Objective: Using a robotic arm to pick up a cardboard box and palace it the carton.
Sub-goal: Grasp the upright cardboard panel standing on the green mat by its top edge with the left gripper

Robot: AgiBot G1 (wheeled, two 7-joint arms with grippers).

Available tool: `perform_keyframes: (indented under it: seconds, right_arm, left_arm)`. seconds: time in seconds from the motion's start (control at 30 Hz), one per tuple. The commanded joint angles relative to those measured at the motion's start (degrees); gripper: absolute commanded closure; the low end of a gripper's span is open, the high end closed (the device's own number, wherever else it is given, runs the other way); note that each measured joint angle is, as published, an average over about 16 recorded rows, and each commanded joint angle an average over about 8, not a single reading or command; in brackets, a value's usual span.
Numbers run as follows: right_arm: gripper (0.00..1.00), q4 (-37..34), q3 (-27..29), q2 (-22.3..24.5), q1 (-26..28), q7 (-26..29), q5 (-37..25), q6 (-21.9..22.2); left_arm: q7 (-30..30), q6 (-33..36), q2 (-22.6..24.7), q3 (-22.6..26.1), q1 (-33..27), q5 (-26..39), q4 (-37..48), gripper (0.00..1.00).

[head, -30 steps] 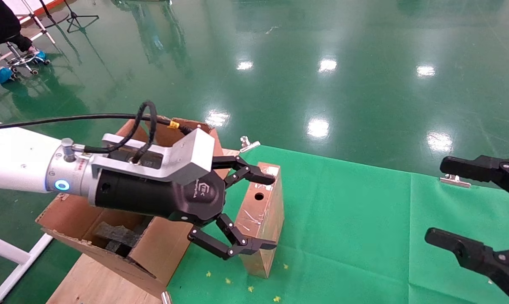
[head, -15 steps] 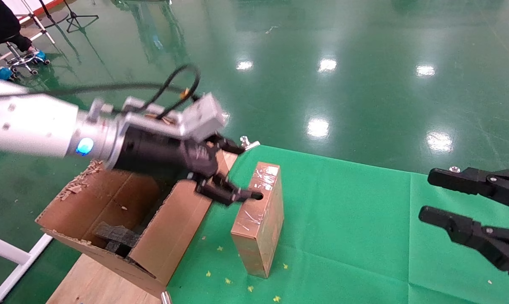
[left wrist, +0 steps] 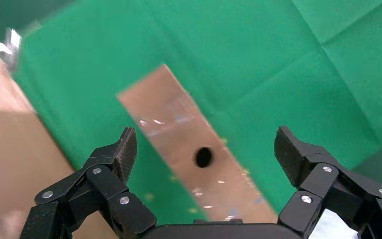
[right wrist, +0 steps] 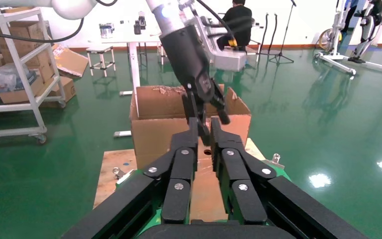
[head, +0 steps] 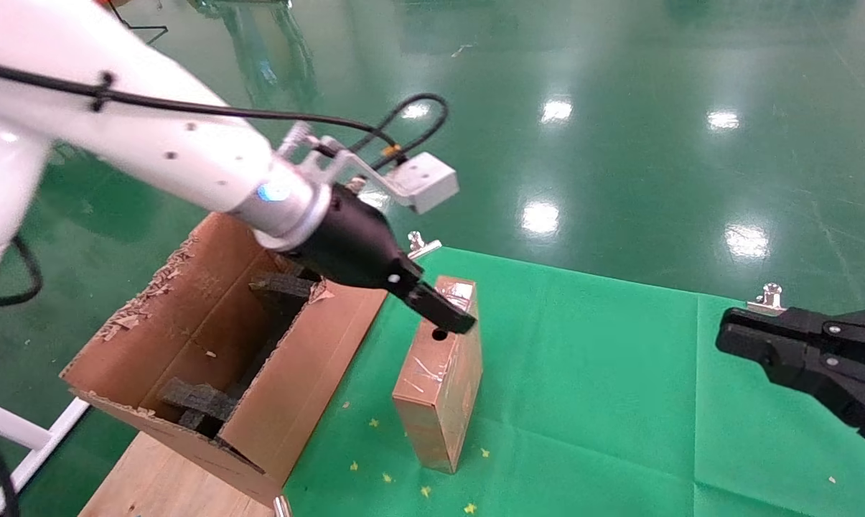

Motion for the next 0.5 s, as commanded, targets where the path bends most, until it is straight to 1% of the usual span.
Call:
perform_keyframes:
  seconds: [0.03,0.13,0.27,0.4,0.5]
  right_arm:
    - [1.0,0.0,0.0,0.0,0.0,0.0,0.0,0.0]
    - [1.0,0.0,0.0,0.0,0.0,0.0,0.0,0.0]
    - [1.0,0.0,0.0,0.0,0.0,0.0,0.0,0.0]
    - [1.0,0.0,0.0,0.0,0.0,0.0,0.0,0.0]
    - [1.0,0.0,0.0,0.0,0.0,0.0,0.0,0.0]
  left_arm:
    - [-5.0,0.2,1.9,2.9,-1.5,0.5,0.6,0.0]
    - [-9.3,0.1,3.3,6.0,-2.9,0.7,1.7,0.0]
    - [-13.1,-0.3,4.6,9.3,-4.1,1.3,3.1,0.0]
    - [-15.3,-1.0,5.6,11.4,-4.1,1.7,4.7,0.0]
    - [-15.8,-1.7,6.3,12.3,-3.7,2.1,6.1,0.0]
